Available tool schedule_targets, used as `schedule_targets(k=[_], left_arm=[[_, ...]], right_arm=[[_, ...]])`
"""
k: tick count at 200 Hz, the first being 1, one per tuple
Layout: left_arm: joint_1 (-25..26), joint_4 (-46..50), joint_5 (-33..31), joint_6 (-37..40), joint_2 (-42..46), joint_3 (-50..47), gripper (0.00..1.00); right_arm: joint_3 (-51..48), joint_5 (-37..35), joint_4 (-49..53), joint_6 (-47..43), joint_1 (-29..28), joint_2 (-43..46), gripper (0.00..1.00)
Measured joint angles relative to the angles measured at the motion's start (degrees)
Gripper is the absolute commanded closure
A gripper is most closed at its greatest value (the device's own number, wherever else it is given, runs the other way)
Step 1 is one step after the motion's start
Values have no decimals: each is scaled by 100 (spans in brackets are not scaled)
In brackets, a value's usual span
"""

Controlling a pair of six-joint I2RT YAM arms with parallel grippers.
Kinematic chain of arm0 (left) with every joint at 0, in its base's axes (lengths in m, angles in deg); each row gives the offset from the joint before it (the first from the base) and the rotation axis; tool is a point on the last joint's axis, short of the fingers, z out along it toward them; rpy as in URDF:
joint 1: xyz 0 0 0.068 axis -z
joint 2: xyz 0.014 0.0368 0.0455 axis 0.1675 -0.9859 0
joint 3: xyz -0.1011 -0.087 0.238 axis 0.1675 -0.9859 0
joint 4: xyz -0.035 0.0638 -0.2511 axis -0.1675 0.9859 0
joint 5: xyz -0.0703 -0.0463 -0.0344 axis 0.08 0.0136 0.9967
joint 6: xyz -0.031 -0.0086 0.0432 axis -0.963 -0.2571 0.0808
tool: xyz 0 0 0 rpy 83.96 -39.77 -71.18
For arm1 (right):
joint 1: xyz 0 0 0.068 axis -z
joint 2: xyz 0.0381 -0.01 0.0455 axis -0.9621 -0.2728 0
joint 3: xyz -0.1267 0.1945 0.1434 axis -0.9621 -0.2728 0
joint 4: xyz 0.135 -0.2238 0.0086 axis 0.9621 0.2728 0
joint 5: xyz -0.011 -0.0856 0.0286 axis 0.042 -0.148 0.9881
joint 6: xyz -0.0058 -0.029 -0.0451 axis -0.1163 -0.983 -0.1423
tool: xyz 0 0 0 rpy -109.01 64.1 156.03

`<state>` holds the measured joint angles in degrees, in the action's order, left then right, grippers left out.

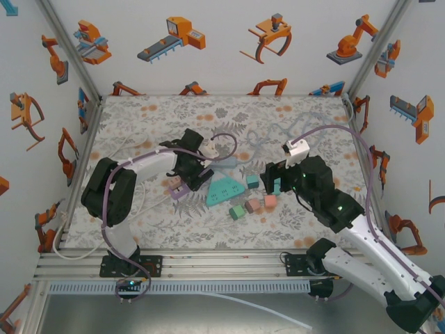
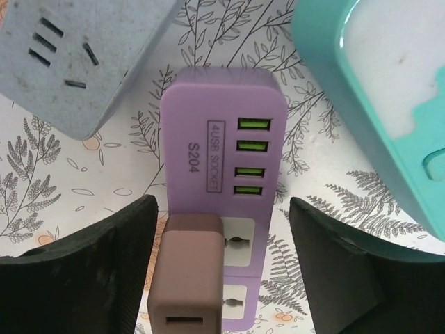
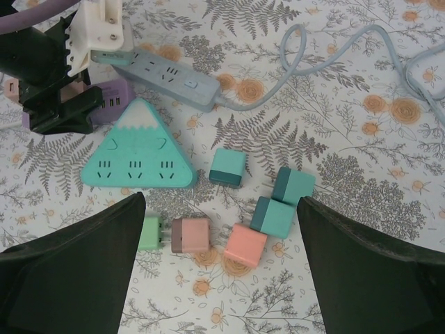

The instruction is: Pull the plug off the socket

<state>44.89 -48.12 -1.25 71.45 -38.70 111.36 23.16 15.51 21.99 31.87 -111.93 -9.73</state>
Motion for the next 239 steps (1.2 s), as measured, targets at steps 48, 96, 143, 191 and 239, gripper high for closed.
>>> schedule_targets(k=[48, 96, 143, 191, 239], left_arm=[[59, -37, -22, -114, 236, 15, 28], [83, -129, -216, -560, 1912, -26, 28], [-35, -256, -824, -1742, 3965, -605, 29], [-933, 15, -1014, -4026, 5327, -1711, 26], [-1353, 498, -1051, -5840, 6363, -2841, 23]], right_arm=[[0, 63, -11, -164, 0, -87, 20], [33, 654, -289, -922, 0, -509, 21], [431, 2087, -647, -2776, 0, -1550, 31], [1792, 3556, -426, -5045, -17, -3281, 30], [3174, 4612, -101, -6544, -175, -4922, 30]])
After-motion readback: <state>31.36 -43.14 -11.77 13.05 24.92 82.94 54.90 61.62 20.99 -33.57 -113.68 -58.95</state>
